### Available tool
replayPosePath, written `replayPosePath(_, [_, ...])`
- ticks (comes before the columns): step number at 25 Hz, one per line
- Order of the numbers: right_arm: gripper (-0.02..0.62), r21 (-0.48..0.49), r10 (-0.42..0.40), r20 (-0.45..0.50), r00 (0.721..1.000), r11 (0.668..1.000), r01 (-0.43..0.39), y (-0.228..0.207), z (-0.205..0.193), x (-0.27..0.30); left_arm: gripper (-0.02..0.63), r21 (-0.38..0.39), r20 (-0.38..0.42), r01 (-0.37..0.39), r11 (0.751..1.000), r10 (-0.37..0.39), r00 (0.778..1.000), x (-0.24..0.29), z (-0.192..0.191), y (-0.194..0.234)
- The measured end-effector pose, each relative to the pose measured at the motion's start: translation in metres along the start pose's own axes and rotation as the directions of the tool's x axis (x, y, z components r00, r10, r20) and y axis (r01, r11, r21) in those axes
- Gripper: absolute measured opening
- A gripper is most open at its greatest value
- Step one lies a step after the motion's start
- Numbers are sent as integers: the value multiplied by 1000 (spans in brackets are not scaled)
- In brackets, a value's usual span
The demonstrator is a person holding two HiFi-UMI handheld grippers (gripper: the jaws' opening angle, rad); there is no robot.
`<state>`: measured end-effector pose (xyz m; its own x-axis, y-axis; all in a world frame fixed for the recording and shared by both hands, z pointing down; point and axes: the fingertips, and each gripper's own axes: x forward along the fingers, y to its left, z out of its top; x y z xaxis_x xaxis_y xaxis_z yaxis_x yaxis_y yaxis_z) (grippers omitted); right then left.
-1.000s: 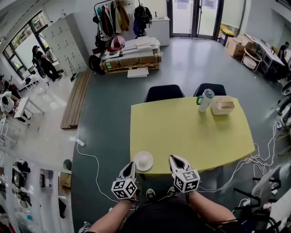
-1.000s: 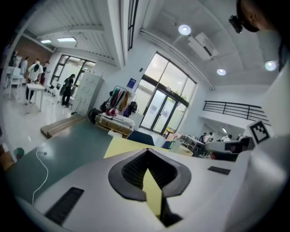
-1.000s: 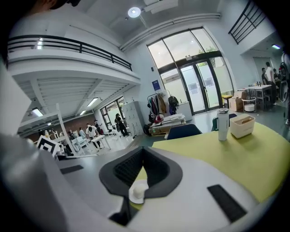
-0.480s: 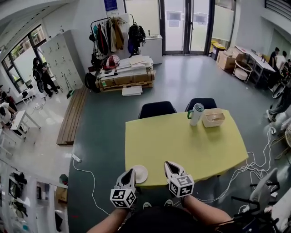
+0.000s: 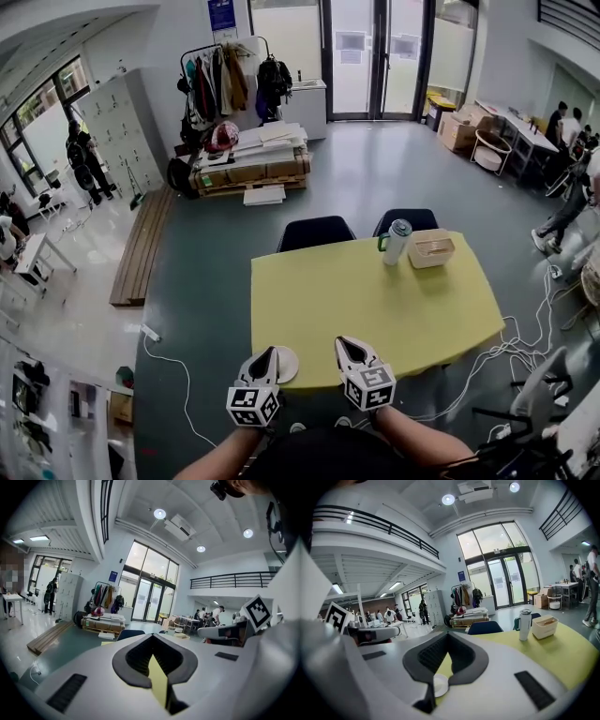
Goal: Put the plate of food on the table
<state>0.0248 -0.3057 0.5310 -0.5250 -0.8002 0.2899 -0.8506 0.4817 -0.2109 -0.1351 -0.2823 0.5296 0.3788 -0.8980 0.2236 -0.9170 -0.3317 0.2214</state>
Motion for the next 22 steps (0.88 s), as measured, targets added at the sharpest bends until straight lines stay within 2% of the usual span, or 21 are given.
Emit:
replayPosePath(12, [12, -24, 0, 5, 1000, 1000, 0, 2, -1, -6, 9, 19, -2, -3, 1000, 3, 1000, -3, -3, -5])
replayPosePath(22, [11, -23, -8, 4, 1000, 1000, 8, 1, -1, -7, 8, -1, -13, -5, 1000, 5, 1000, -2, -8, -4])
